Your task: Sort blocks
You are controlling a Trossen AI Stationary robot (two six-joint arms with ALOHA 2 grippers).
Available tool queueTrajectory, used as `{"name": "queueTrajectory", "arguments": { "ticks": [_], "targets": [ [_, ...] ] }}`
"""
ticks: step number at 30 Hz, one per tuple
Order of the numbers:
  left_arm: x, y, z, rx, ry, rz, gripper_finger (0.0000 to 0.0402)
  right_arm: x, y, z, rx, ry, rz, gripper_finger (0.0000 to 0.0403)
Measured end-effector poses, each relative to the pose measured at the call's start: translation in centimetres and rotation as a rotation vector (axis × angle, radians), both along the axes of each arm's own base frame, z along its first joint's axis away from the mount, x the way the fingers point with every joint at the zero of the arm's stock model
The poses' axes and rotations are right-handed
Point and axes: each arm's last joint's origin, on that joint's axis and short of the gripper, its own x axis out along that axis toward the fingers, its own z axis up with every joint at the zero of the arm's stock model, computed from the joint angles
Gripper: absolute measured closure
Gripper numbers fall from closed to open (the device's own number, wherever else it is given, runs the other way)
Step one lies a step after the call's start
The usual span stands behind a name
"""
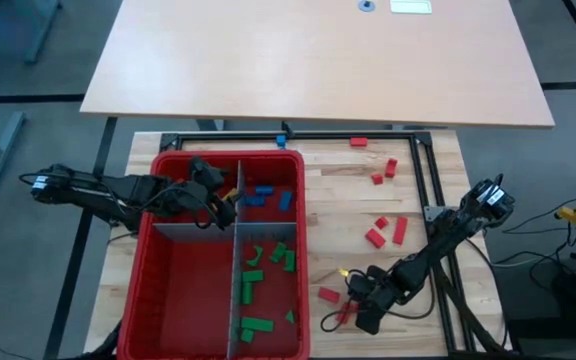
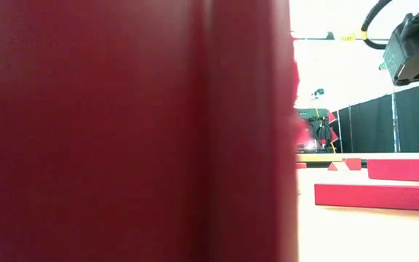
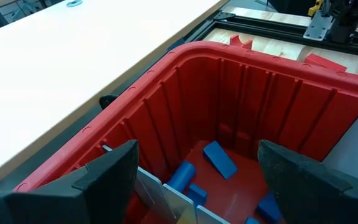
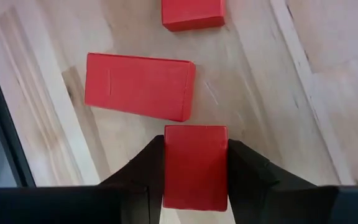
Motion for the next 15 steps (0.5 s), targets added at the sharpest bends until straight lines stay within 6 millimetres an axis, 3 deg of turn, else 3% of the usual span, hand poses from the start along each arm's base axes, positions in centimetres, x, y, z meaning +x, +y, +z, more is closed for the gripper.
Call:
{"name": "queueTrajectory", "arguments": {
  "ticks": [7, 15],
  "targets": [
    [0.0, -0.1, 0.0, -0.006, -0.006, -0.009, 0.0086, -0.4, -0.7, 1.8, -0.051, -0.065, -0.013, 0.0293],
    [0.5, -0.4, 0.5, -0.037, -0.042, -0.115, 0.0086, -1.6, -2.0, 5.1, -0.093, -0.147, -0.061, 0.0293]
  ]
}}
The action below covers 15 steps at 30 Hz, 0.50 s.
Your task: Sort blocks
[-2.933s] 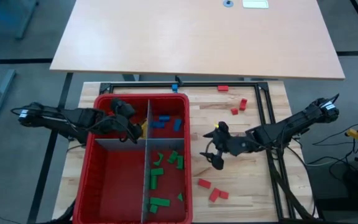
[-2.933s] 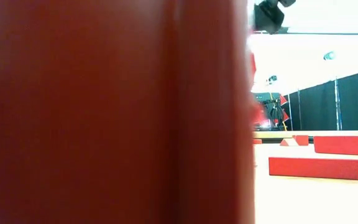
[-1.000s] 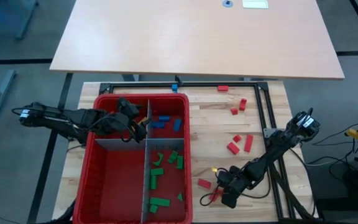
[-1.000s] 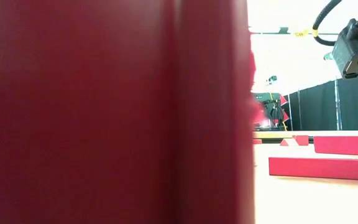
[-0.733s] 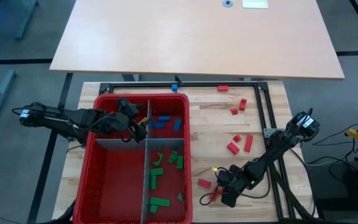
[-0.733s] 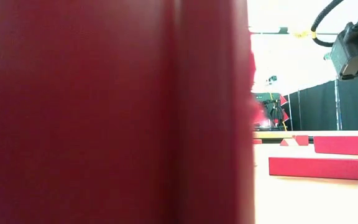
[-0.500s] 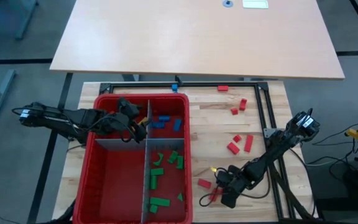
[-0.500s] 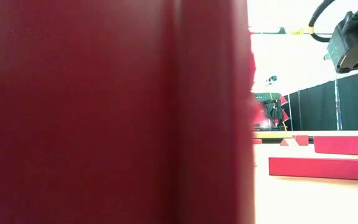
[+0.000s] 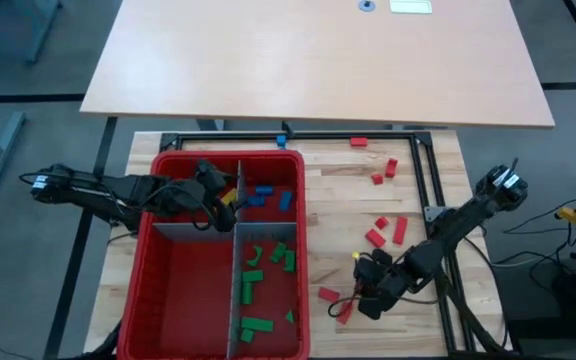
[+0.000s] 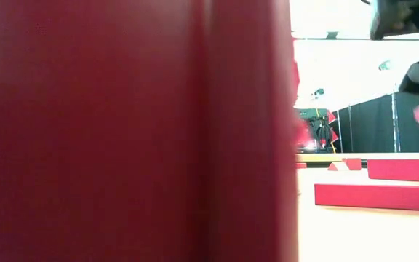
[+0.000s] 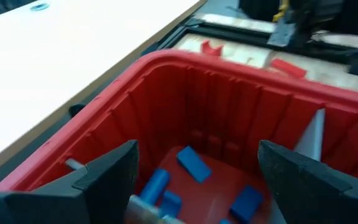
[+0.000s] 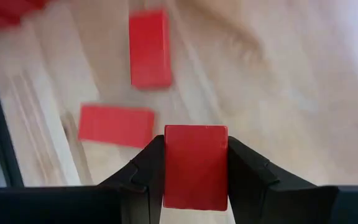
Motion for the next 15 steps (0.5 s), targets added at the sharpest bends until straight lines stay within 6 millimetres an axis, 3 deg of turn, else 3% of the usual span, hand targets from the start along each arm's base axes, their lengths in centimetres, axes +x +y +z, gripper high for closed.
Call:
{"name": "queueTrajectory", "arguments": {
  "ticks": [8, 15],
  "targets": [
    [0.8, -0.3, 0.5, 0.105, -0.005, -0.125, 0.0086, -1.2, -1.7, 4.8, -0.099, -0.258, 0.009, 0.0293],
    [3.6, -1.0, 0.3, 0.308, -0.009, -0.272, 0.0086, -2.1, -3.9, 9.8, -0.237, -0.585, -0.042, 0.0293]
  ]
}}
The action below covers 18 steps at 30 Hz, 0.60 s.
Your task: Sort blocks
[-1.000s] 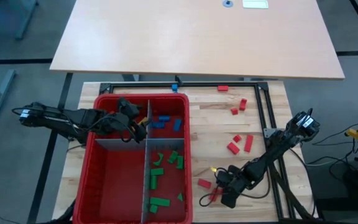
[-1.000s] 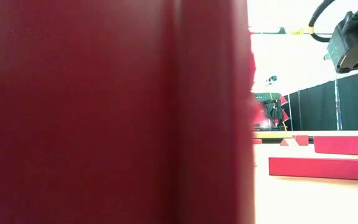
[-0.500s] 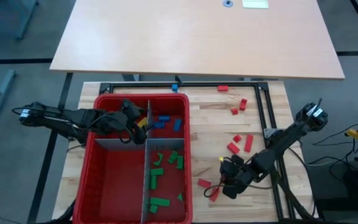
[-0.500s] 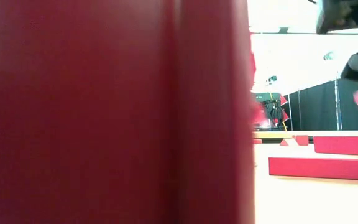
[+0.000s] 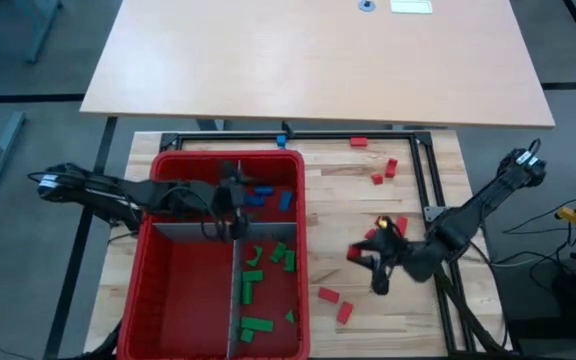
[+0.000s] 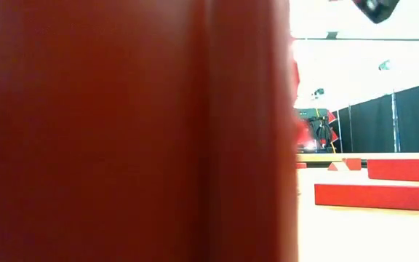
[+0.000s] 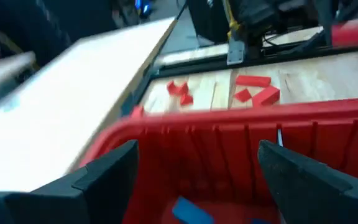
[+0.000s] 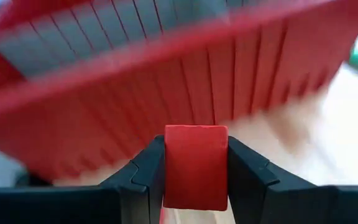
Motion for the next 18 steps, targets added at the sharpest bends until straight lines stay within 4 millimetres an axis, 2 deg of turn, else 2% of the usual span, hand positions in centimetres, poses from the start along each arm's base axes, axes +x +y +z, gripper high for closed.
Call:
{"name": "queueTrajectory", "arguments": {
  "ticks": [5, 8, 11, 18],
  "targets": [
    [3.0, -1.0, -0.7, 0.226, -0.019, -0.094, 0.0086, 0.4, -1.0, 3.5, -0.059, -0.239, 0.033, 0.0293],
    [4.8, -1.8, -1.5, 0.359, -0.029, -0.138, 0.0086, 0.8, -1.6, 4.9, -0.101, -0.345, 0.030, 0.0293],
    [6.2, -2.5, -2.0, 0.452, -0.066, -0.156, 0.0086, 1.2, -2.4, 5.6, -0.129, -0.395, 0.002, 0.0293],
    [8.3, -3.8, -2.4, 0.609, -0.206, -0.156, 0.0086, 2.6, -4.3, 5.7, -0.102, -0.414, -0.034, 0.0293]
  ]
}}
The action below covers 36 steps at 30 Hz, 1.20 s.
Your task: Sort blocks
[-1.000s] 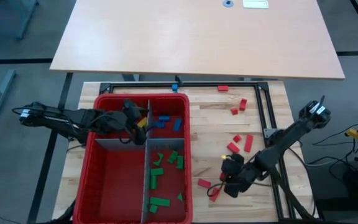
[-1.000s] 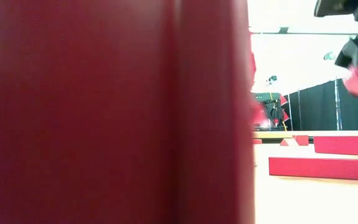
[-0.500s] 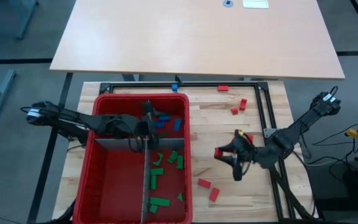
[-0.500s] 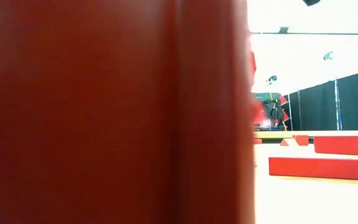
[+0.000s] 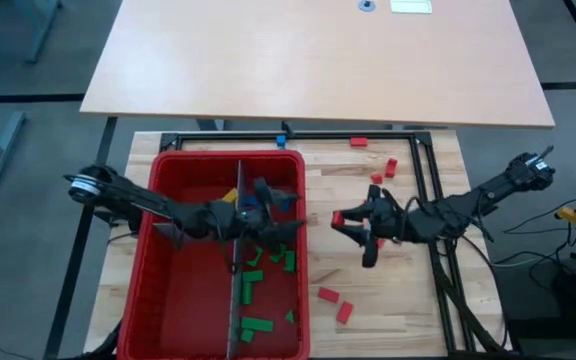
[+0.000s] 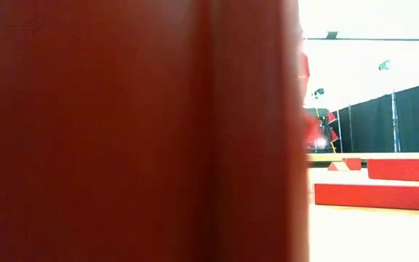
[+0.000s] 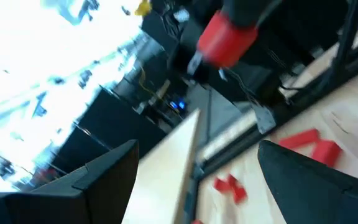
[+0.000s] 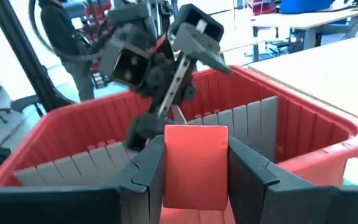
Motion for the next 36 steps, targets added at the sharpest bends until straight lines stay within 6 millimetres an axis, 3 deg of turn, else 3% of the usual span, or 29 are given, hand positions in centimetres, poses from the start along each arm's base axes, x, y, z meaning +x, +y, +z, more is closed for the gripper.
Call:
{"name": "queueTrajectory", "arguments": {
  "ticks": [9, 20, 36],
  "targets": [
    [1.3, -0.4, -1.3, 0.057, -0.028, 0.001, 0.0086, 2.7, -1.8, 0.0, 0.041, -0.091, 0.114, 0.0293],
    [1.3, -0.7, -0.5, 0.032, -0.116, -0.090, 0.0086, 5.2, -3.4, -1.0, 0.089, -0.124, 0.166, 0.0293],
    [1.2, -0.9, -0.3, -0.007, -0.152, -0.141, 0.0088, 6.6, -4.1, -1.8, 0.123, -0.146, 0.194, 0.0293]
  ]
}}
